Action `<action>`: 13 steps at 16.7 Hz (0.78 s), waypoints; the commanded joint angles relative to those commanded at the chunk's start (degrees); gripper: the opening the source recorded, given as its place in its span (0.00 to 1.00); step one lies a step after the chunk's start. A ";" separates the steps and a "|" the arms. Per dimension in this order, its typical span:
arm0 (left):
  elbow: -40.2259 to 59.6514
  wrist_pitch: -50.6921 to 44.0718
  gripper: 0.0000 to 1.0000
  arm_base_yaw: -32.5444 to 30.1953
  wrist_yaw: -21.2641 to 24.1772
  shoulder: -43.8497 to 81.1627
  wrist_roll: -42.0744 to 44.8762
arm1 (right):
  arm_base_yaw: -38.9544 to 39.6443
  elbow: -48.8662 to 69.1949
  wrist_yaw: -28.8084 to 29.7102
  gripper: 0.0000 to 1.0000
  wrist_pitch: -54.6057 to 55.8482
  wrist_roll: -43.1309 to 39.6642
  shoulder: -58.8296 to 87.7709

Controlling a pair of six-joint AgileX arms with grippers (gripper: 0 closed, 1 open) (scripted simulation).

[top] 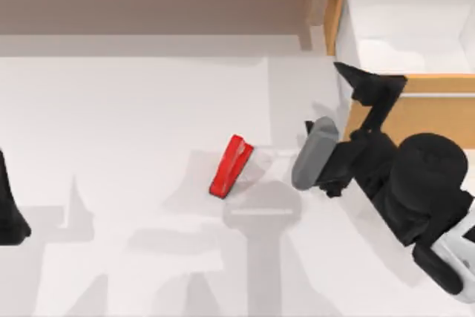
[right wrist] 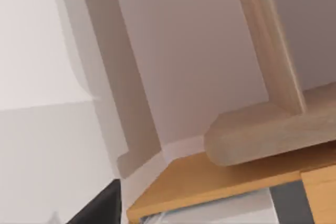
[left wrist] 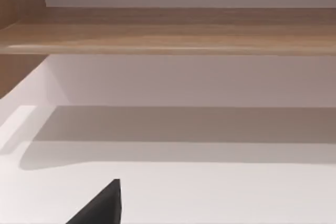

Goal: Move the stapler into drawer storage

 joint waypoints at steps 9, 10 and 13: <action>0.00 0.00 1.00 0.00 0.00 0.00 0.00 | 8.86 45.80 -8.12 1.00 -59.98 47.19 12.52; 0.00 0.00 1.00 0.00 0.00 0.00 0.00 | 9.23 51.67 -8.75 1.00 -67.66 53.10 14.59; 0.00 0.00 1.00 0.00 0.00 0.00 0.00 | 9.76 69.34 -10.31 1.00 -90.71 70.70 21.04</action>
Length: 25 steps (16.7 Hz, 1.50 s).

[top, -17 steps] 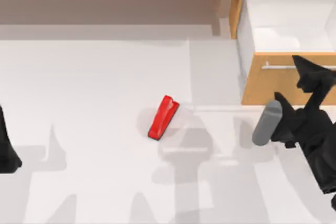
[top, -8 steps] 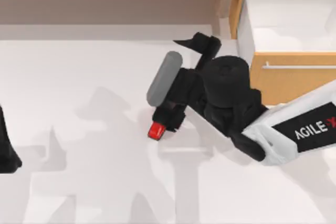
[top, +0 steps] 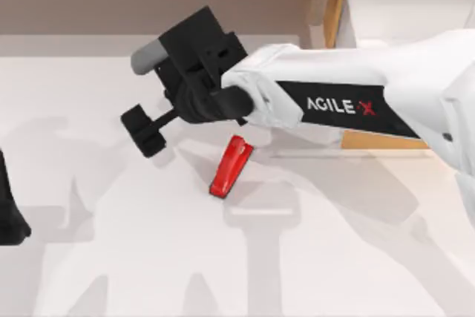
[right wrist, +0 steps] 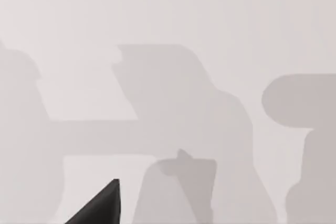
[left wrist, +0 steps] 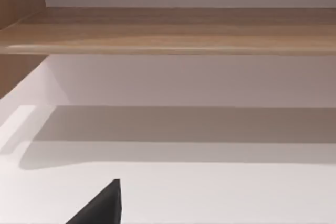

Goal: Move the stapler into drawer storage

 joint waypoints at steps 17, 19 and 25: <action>0.00 0.00 1.00 0.00 0.00 0.00 0.00 | -3.01 67.28 -2.29 1.00 -85.07 63.62 24.87; 0.00 0.00 1.00 0.00 0.00 0.00 0.00 | -3.05 67.80 -2.28 1.00 -85.65 64.06 25.05; 0.00 0.00 1.00 0.00 0.00 0.00 0.00 | -2.79 66.83 -2.29 1.00 -84.87 64.05 24.73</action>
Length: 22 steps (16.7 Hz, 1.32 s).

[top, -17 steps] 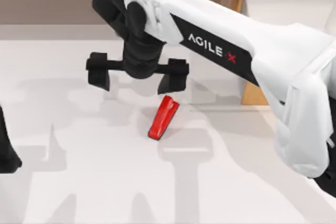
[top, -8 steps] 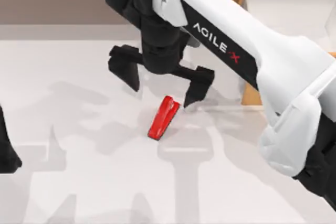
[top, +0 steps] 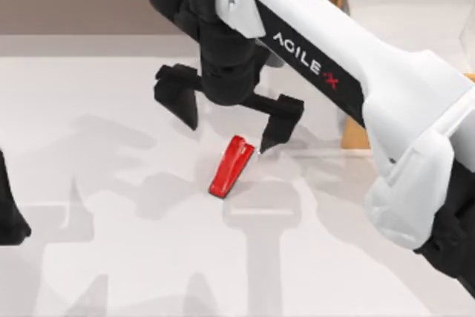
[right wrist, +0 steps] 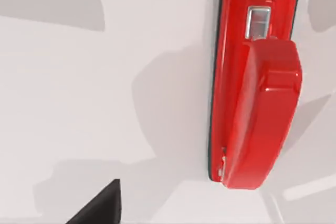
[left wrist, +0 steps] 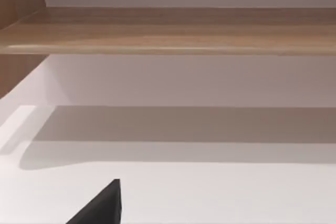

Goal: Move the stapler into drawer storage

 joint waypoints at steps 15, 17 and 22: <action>0.00 0.00 1.00 0.00 0.00 0.00 0.00 | -0.16 -30.68 -0.11 1.00 22.88 0.05 -7.62; 0.00 0.00 1.00 0.00 0.00 0.00 0.00 | -0.16 -30.68 -0.11 1.00 22.88 0.05 -7.62; 0.00 0.00 1.00 0.00 0.00 0.00 0.00 | -0.16 -30.68 -0.11 0.62 22.88 0.05 -7.62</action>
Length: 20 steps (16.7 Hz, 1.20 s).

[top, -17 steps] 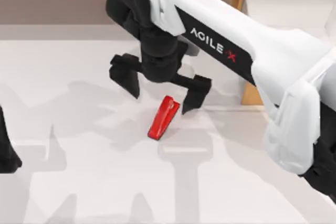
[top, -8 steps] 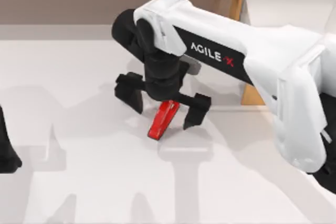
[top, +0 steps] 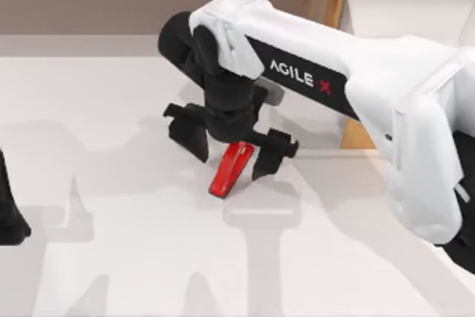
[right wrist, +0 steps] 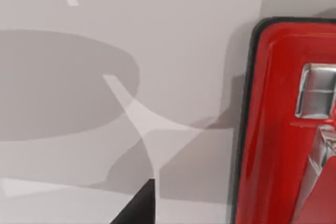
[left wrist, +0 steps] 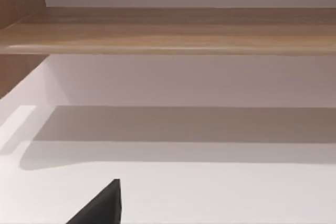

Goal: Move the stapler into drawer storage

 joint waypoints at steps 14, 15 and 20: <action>0.00 0.00 1.00 0.00 0.00 0.00 0.00 | 0.00 0.00 0.00 0.00 0.00 0.00 0.00; 0.00 0.00 1.00 0.00 0.00 0.00 0.00 | 0.00 0.00 0.00 0.00 0.00 0.00 0.00; 0.00 0.00 1.00 0.00 0.00 0.00 0.00 | 0.13 2.14 -0.02 0.00 -2.05 0.12 0.12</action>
